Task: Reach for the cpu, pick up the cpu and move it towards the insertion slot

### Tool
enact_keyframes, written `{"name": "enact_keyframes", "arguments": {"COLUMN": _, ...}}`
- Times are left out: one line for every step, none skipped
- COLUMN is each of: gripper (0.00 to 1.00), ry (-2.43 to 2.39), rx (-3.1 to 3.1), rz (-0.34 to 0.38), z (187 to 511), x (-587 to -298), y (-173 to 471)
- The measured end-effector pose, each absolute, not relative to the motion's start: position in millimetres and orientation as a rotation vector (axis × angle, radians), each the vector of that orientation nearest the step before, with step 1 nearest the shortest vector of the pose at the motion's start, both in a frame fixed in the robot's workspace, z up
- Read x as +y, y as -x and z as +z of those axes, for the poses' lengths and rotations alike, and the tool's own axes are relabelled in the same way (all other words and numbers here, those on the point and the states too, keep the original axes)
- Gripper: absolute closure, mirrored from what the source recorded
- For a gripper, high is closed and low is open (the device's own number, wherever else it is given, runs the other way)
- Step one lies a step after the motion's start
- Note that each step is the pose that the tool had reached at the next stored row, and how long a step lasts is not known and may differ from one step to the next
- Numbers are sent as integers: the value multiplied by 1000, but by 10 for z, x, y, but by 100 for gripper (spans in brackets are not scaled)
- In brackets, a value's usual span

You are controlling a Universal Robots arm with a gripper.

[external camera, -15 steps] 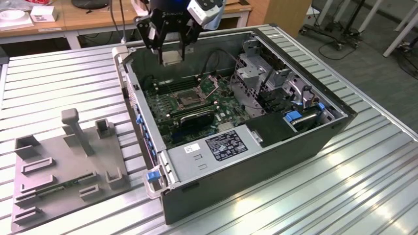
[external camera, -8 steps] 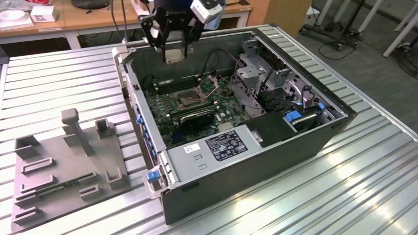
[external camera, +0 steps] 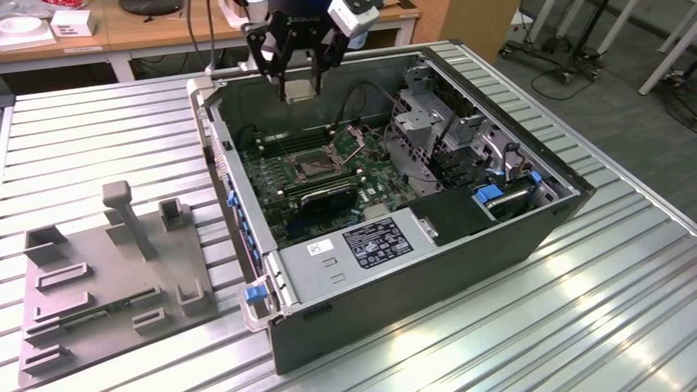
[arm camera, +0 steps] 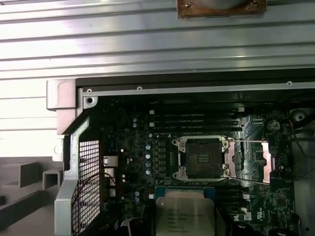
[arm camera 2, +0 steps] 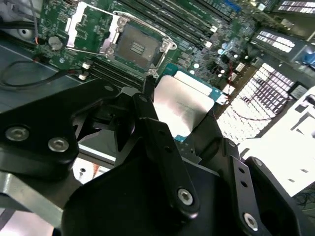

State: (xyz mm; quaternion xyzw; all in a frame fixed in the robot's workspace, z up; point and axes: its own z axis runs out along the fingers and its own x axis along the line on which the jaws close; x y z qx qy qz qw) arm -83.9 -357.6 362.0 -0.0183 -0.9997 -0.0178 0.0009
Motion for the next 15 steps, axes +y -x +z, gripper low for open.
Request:
{"name": "enact_keyframes", "arguments": {"gripper": 45, "ry": 61, "rx": -3139, "rz": -56, "z": 3618, "x": -3568, "y": 824}}
{"name": "enact_keyframes", "arguments": {"gripper": 45, "ry": 63, "rx": -3139, "rz": -56, "z": 3615, "x": -3560, "y": 809}}
{"name": "enact_keyframes", "arguments": {"gripper": 45, "ry": 66, "rx": -3139, "rz": -56, "z": 3613, "x": -3550, "y": 794}}
{"name": "enact_keyframes", "arguments": {"gripper": 45, "ry": 69, "rx": -3139, "rz": -56, "z": 3611, "x": -3541, "y": 780}}
{"name": "enact_keyframes", "arguments": {"gripper": 45, "ry": 71, "rx": -3139, "rz": -56, "z": 3609, "x": -3531, "y": 767}}
{"name": "enact_keyframes", "arguments": {"gripper": 45, "ry": 74, "rx": -3139, "rz": -56, "z": 3607, "x": -3520, "y": 756}}
{"name": "enact_keyframes", "arguments": {"gripper": 45, "ry": 77, "rx": -3138, "rz": -55, "z": 3606, "x": -3510, "y": 745}}
{"name": "enact_keyframes", "arguments": {"gripper": 45, "ry": 79, "rx": -3138, "rz": -55, "z": 3605, "x": -3503, "y": 739}}
{"name": "enact_keyframes", "arguments": {"gripper": 45, "ry": 81, "rx": -3138, "rz": -55, "z": 3603, "x": -3499, "y": 736}}
{"name": "enact_keyframes", "arguments": {"gripper": 45, "ry": 83, "rx": -3138, "rz": -55, "z": 3603, "x": -3496, "y": 734}}
{"name": "enact_keyframes", "arguments": {"gripper": 45, "ry": 83, "rx": -3138, "rz": -55, "z": 3603, "x": -3496, "y": 734}}
{"name": "enact_keyframes", "arguments": {"gripper": 45, "ry": 84, "rx": -3138, "rz": -55, "z": 3603, "x": -3495, "y": 733}}
{"name": "enact_keyframes", "arguments": {"gripper": 45, "ry": 84, "rx": -3138, "rz": -55, "z": 3603, "x": -3495, "y": 733}}
{"name": "enact_keyframes", "arguments": {"gripper": 45, "ry": 84, "rx": -3138, "rz": -55, "z": 3603, "x": -3495, "y": 733}}
{"name": "enact_keyframes", "arguments": {"gripper": 45, "ry": 84, "rx": -3138, "rz": -55, "z": 3603, "x": -3495, "y": 733}}
